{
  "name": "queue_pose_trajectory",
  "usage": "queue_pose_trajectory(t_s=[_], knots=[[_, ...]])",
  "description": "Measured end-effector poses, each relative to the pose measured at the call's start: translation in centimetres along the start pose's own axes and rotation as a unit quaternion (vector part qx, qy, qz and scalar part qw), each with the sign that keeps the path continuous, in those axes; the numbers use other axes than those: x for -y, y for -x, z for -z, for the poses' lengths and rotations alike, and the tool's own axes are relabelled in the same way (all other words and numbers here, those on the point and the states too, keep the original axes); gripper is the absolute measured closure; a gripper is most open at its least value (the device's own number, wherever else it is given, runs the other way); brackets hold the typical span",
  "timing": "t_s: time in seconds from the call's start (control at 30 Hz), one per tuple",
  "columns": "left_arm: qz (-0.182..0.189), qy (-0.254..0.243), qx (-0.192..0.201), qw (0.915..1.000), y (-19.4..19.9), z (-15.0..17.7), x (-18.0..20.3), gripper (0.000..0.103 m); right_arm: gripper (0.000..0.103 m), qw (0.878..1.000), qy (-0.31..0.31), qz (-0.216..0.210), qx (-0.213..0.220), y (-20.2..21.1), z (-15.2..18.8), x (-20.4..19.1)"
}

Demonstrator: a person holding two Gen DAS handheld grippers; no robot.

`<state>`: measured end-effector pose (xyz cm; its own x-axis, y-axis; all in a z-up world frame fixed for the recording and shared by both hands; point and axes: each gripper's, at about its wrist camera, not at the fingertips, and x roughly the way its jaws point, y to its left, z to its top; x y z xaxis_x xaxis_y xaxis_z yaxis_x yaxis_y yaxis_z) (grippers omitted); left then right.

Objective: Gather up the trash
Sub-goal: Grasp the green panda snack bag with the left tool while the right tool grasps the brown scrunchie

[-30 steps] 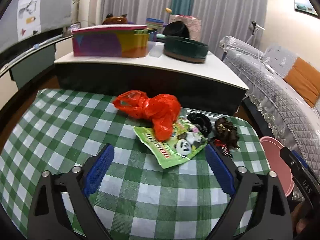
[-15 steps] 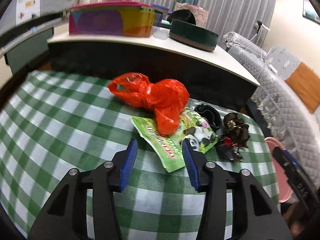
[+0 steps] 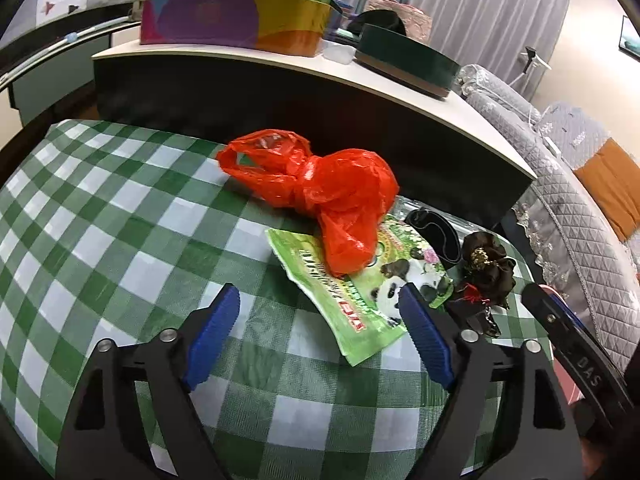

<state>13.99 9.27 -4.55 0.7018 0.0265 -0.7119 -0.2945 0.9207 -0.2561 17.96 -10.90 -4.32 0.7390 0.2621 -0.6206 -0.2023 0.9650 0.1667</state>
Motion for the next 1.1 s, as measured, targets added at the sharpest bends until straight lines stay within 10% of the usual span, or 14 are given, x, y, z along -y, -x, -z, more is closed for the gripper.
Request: queue_pose_trajectory(t_s=[0.33,0.53,0.87,1.1], knots=[[0.011,-0.005,-0.011,0.9999,-0.8,0.0,0.4,0.026,0.042,1.000,0.000,-0.003,-0.014,-2.3,-0.6,-0.1],[0.023,-0.006,-0.041,0.9989,-2.3,0.5,0.7,0.072,0.043,1.000,0.000,-0.014,-0.021,-3.4,-0.8,-0.3],[0.046,-0.024,-0.043,0.9977,-2.4,0.9,1.7,0.095,0.088,0.998,0.016,-0.045,-0.039,-3.9,-0.7,-1.0],[0.033,-0.042,-0.020,0.9984,-0.8,0.6,1.8,0.101,0.092,0.999,0.011,-0.044,-0.023,-2.1,-1.2,-1.0]])
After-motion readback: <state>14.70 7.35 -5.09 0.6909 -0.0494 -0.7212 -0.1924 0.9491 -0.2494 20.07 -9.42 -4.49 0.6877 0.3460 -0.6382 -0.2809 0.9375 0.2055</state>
